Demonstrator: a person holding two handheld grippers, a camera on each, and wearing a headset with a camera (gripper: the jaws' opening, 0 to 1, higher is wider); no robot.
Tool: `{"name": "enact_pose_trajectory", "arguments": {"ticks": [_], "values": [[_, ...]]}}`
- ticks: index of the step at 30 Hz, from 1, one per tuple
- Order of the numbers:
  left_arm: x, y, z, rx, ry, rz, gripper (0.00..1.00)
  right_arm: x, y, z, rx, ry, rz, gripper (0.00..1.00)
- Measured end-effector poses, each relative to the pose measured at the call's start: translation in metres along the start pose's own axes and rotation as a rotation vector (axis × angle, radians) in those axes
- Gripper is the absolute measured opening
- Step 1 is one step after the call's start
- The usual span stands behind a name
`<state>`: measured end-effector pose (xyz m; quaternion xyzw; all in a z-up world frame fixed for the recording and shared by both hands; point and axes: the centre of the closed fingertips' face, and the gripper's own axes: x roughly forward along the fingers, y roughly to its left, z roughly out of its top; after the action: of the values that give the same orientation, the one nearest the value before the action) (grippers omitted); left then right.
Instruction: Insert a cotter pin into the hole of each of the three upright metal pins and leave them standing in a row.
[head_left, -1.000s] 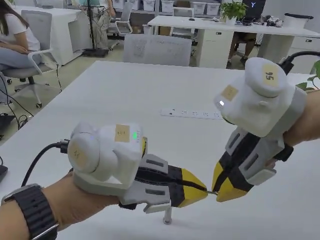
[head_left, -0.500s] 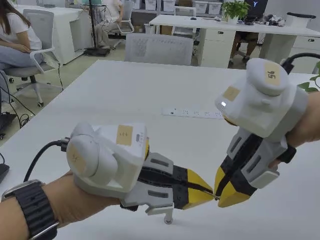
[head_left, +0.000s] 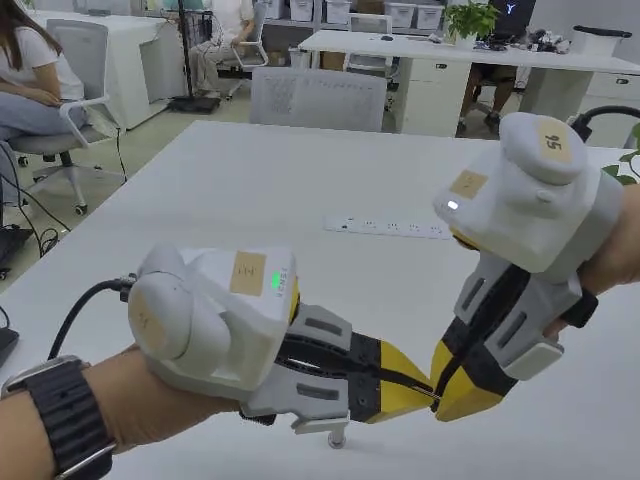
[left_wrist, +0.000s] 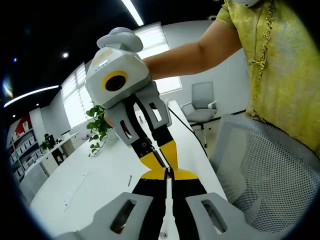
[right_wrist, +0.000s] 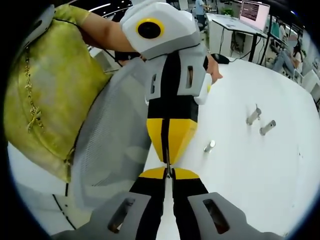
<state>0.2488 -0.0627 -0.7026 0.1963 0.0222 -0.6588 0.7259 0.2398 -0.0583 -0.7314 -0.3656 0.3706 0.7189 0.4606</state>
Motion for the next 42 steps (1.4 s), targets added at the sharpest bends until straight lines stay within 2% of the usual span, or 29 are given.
{"name": "enact_pose_trajectory", "arguments": {"ticks": [5,8,9,10,11,12,13,14,17,20,23,27,37,41,42], "values": [[-0.001,0.001,-0.003,-0.001,0.01,0.002,0.0,-0.001,-0.002,0.0,-0.007,0.004,-0.012,0.04],[-0.001,0.004,-0.005,-0.016,0.012,0.012,0.0,-0.002,-0.005,0.0,-0.014,0.011,-0.033,0.03],[-0.001,0.006,-0.006,-0.026,0.013,0.025,0.0,-0.002,-0.009,-0.001,-0.022,0.023,-0.063,0.03],[-0.001,0.008,-0.006,-0.034,0.016,0.037,0.0,-0.002,-0.01,-0.001,-0.025,0.027,-0.069,0.02],[-0.001,0.007,-0.007,-0.07,0.011,0.028,0.0,-0.002,-0.009,-0.001,-0.025,0.028,-0.062,0.02],[-0.001,0.01,-0.008,-0.107,0.011,0.041,0.0,-0.001,-0.011,-0.001,-0.035,0.036,-0.077,0.02],[-0.001,0.012,-0.009,-0.114,0.019,0.049,0.0,-0.001,-0.013,-0.001,-0.034,0.04,-0.091,0.02],[0.0,0.011,-0.012,-0.148,0.027,0.044,0.01,-0.001,-0.013,-0.002,-0.04,0.046,-0.094,0.02],[0.0,0.013,-0.012,-0.203,0.021,0.051,0.01,-0.001,-0.015,-0.003,-0.047,0.054,-0.104,0.01],[0.001,0.01,-0.012,-0.317,0.01,0.037,0.04,-0.001,-0.016,-0.003,-0.064,0.069,-0.122,0.01],[0.001,0.013,-0.015,-0.325,0.017,0.048,0.06,-0.002,-0.018,-0.003,-0.075,0.079,-0.135,0.01],[0.0,0.016,-0.015,-0.371,0.004,0.058,0.04,-0.001,-0.019,-0.004,-0.091,0.096,-0.152,0.01],[0.002,0.017,-0.016,-0.346,0.012,0.075,0.0,-0.003,-0.022,-0.003,-0.085,0.096,-0.163,0.01],[0.001,0.016,-0.016,-0.277,0.018,0.064,0.0,-0.002,-0.021,-0.003,-0.09,0.099,-0.163,0.02],[0.0,0.018,-0.017,-0.265,0.022,0.076,0.0,-0.002,-0.023,-0.003,-0.096,0.1,-0.171,0.02]]}}
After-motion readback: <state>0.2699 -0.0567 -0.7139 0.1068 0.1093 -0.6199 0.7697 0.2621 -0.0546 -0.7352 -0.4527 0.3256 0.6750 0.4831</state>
